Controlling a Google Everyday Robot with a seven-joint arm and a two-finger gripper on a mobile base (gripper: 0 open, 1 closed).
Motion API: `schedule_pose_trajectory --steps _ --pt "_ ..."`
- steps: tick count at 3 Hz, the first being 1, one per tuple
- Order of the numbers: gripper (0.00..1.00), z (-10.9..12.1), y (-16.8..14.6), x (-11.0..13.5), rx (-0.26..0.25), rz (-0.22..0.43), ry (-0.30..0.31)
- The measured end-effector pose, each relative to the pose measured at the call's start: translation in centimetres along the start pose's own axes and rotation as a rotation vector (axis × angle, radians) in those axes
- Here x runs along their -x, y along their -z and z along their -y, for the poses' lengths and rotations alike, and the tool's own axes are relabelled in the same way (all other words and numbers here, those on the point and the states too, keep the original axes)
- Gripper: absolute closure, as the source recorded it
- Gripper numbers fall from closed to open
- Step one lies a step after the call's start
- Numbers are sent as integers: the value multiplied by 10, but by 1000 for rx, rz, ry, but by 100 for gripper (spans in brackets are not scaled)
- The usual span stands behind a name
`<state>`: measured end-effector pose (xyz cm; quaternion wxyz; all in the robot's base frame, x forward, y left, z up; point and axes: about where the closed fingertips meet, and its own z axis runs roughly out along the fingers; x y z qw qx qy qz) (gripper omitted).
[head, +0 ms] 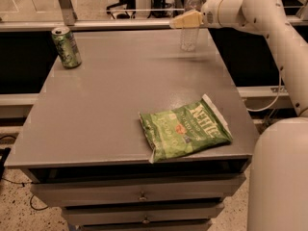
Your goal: Knock water bottle over
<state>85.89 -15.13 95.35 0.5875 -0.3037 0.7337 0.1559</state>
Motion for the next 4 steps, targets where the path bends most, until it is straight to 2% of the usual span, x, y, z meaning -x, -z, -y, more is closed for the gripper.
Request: schedule_pose_trajectory --steps 1,2,3,4 --pt "11 4 -3 -10 2 -26 -16" --pt "41 -5 12 -6 41 -28 -41" --pt "65 -18 22 -1 84 -20 -55" --pt "97 -43 32 18 195 -24 -2"
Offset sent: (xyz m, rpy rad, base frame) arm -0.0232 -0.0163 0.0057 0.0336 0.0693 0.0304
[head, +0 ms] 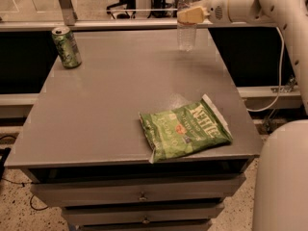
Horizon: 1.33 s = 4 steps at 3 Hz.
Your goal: Knock water bottle over
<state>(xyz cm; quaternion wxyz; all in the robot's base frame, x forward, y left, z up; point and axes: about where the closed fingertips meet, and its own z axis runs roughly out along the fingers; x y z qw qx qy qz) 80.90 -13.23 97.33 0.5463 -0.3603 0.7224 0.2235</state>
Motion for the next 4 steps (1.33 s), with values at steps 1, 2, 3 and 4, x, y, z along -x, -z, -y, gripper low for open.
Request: schedule_pose_trajectory --steps 1,2,3,4 --pt "100 -17 9 11 75 -68 94" --pt "100 -48 23 1 199 -250 327" --pt "100 -81 32 -24 358 -392 472" --pt "100 -112 36 -43 513 -492 595"
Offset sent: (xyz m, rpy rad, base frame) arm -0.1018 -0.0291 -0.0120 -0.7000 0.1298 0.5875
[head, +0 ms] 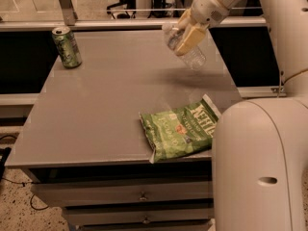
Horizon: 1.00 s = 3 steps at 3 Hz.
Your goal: Knock water bottle over
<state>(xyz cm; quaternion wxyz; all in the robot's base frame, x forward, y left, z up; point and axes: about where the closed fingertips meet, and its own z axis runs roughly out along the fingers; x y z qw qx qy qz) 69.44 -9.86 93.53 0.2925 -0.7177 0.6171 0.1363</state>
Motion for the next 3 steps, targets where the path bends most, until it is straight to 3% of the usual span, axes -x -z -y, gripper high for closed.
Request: schedule_pose_trajectory --steps 1,2,3 --pt "85 -16 -12 7 80 -47 95" --pt "54 -31 -33 20 147 -70 165" --pt "31 -45 -49 26 188 -77 191"
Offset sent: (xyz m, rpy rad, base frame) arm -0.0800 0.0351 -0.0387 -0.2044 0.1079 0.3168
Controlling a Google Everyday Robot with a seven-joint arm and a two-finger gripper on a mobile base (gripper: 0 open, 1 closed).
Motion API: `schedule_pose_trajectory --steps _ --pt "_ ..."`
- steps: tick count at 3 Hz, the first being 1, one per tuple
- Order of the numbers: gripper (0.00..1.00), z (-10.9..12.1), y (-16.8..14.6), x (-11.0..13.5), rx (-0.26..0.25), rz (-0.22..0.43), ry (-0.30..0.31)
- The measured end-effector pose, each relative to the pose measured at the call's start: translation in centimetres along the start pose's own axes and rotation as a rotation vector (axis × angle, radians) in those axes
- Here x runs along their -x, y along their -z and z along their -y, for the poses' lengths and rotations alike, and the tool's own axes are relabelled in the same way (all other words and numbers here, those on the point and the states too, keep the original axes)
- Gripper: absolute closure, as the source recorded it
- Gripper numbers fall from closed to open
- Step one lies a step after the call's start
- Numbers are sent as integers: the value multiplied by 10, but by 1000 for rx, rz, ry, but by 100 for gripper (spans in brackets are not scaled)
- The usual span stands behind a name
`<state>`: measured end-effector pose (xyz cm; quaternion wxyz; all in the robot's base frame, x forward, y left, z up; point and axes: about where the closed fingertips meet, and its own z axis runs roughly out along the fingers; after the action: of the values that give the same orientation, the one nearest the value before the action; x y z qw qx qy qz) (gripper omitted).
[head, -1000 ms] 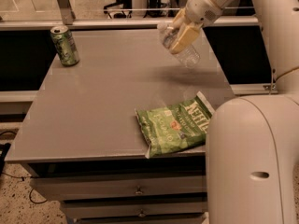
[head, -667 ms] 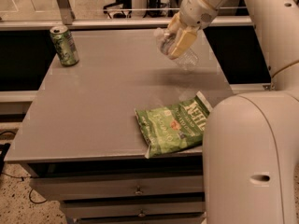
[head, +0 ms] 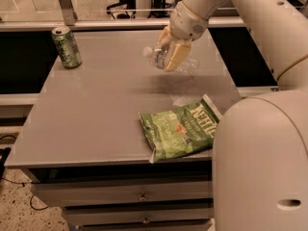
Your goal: Knock water bottle over
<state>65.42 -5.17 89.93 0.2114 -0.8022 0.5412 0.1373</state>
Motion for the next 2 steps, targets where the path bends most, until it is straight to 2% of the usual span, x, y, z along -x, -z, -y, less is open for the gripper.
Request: schedule_pose_trajectory --steps 1,2 --pt "7 -11 -20 8 41 7 4" --pt "0 -25 -41 16 84 14 4"
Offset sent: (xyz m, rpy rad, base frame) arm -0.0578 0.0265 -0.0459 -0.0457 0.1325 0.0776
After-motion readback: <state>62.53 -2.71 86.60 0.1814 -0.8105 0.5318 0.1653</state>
